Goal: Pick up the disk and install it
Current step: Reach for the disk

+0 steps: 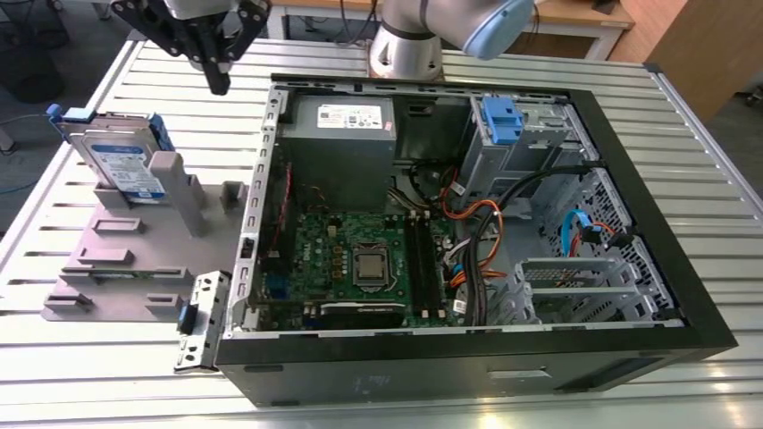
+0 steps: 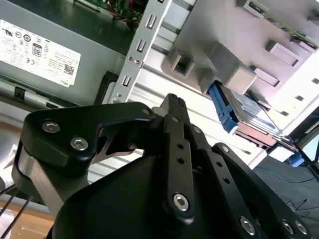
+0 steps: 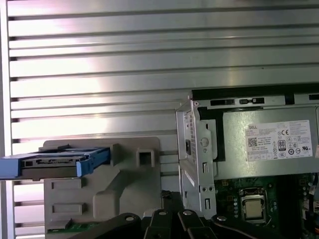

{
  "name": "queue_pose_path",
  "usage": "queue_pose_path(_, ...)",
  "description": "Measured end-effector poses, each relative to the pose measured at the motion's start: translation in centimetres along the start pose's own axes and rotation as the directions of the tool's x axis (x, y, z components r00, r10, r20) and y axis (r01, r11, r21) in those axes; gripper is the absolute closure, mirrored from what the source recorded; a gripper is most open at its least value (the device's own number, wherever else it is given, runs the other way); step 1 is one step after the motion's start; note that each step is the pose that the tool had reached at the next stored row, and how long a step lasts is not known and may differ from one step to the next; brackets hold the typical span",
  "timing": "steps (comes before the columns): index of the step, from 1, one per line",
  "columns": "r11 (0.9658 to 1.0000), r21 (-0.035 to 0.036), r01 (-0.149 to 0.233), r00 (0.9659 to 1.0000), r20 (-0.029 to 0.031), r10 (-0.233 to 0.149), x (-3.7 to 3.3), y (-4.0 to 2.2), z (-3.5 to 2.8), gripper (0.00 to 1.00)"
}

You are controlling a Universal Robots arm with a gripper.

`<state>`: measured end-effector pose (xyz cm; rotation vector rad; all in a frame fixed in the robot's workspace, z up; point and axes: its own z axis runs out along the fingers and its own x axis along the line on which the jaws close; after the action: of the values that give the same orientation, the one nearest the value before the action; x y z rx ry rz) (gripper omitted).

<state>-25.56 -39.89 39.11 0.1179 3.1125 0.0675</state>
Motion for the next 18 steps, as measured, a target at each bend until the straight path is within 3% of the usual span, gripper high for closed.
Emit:
queue_pose_path(10, 1.0, -0.0001, 0.0, 1.0, 0.0, 0.0, 3.11, -0.24, 0.04, 0.89)
queue_pose_path(18, 1.0, -0.0001, 0.0, 1.0, 0.0, 0.0, 5.15, -0.41, 0.25, 0.89)
